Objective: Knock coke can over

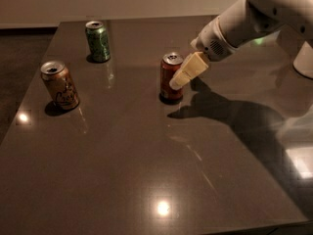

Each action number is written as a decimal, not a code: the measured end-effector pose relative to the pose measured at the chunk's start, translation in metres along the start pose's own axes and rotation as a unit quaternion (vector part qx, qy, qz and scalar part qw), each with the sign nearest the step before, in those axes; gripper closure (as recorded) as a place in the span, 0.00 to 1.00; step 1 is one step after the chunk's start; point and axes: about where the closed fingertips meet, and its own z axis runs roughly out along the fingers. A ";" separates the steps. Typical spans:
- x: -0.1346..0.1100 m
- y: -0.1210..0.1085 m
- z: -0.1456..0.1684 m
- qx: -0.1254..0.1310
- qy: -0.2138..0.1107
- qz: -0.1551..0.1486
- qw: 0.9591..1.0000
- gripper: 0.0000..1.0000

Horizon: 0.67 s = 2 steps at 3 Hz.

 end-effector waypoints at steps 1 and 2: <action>-0.005 0.006 0.005 -0.016 -0.011 -0.007 1.000 0.12; -0.010 0.011 0.008 -0.028 -0.020 -0.014 0.999 0.35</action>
Offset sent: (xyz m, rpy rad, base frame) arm -0.0091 0.0202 0.0036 0.0637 0.0024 0.0945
